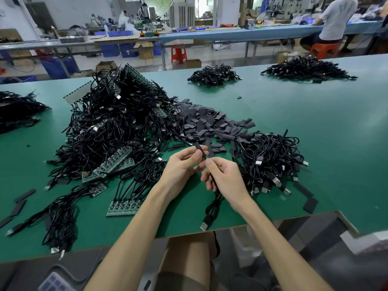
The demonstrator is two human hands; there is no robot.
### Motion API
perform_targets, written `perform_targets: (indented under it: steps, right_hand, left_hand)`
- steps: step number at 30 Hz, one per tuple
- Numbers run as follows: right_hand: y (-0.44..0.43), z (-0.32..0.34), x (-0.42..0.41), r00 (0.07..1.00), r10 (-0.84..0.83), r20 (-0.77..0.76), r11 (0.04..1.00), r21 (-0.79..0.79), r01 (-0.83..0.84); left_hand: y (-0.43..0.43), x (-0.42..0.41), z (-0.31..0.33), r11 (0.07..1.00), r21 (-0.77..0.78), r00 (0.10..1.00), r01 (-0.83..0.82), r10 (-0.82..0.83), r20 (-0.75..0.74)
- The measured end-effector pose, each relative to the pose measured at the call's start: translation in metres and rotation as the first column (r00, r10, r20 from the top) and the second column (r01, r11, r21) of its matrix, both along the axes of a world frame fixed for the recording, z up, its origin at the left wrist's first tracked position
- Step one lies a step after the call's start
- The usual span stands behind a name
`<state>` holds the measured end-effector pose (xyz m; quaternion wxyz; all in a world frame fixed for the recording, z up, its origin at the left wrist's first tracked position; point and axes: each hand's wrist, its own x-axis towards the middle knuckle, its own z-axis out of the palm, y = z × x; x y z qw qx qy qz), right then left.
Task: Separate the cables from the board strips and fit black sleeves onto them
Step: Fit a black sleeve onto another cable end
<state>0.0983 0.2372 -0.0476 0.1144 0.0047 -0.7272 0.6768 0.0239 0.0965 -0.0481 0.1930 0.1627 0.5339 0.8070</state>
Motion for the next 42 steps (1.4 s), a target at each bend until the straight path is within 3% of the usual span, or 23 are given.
perform_targets:
  steps: [42]
  right_hand:
    - [0.0018,0.0004,0.0016,0.998,0.060,-0.021,0.997,-0.050,-0.061]
  left_hand:
    - [0.0003,0.0068,0.0033,0.998,-0.045,0.995,0.049,-0.053,-0.083]
